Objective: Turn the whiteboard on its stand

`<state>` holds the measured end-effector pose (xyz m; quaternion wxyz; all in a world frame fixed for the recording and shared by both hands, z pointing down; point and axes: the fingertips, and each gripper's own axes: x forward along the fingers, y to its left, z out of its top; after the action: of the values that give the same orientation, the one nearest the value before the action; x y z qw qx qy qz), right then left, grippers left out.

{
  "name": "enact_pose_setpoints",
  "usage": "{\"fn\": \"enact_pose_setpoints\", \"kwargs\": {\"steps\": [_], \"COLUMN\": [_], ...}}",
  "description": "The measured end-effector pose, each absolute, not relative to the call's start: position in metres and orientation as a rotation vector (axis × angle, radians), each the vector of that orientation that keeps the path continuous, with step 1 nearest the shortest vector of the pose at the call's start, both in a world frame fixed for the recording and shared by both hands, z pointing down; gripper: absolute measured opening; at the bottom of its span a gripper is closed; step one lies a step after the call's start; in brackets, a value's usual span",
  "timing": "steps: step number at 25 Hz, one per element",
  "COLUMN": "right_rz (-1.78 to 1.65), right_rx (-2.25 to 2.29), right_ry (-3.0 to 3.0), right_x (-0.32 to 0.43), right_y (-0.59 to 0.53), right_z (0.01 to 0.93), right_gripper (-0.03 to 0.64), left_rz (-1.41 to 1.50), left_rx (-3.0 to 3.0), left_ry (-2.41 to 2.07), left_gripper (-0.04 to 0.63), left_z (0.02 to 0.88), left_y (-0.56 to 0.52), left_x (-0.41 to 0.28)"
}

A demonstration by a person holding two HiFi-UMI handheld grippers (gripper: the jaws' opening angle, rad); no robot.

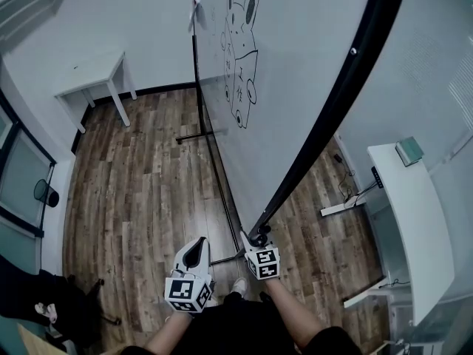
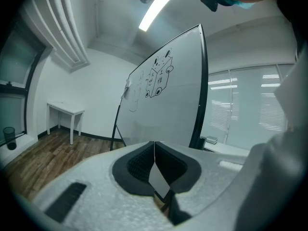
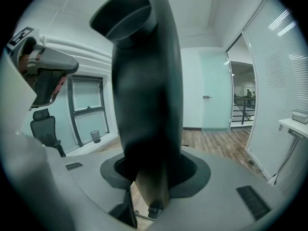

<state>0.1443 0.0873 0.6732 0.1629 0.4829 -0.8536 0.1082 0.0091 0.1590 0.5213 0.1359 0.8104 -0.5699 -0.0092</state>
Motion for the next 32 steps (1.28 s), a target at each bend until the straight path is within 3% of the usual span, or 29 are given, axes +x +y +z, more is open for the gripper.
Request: {"fn": "enact_pose_setpoints", "kwargs": {"steps": [20, 32], "right_rz": [0.475, 0.548], "right_rx": [1.375, 1.447], "right_ry": [-2.356, -2.38], "right_x": [0.16, 0.175], "right_y": [0.126, 0.165], "right_z": [0.663, 0.61], "right_gripper": [0.184, 0.184], "left_rz": [-0.041, -0.054], "left_rx": [2.333, 2.339], "left_ry": [-1.624, -1.606], "left_gripper": [0.018, 0.018], "left_z": [0.516, 0.514], "left_y": [0.146, 0.151], "left_x": [0.001, -0.001]}}
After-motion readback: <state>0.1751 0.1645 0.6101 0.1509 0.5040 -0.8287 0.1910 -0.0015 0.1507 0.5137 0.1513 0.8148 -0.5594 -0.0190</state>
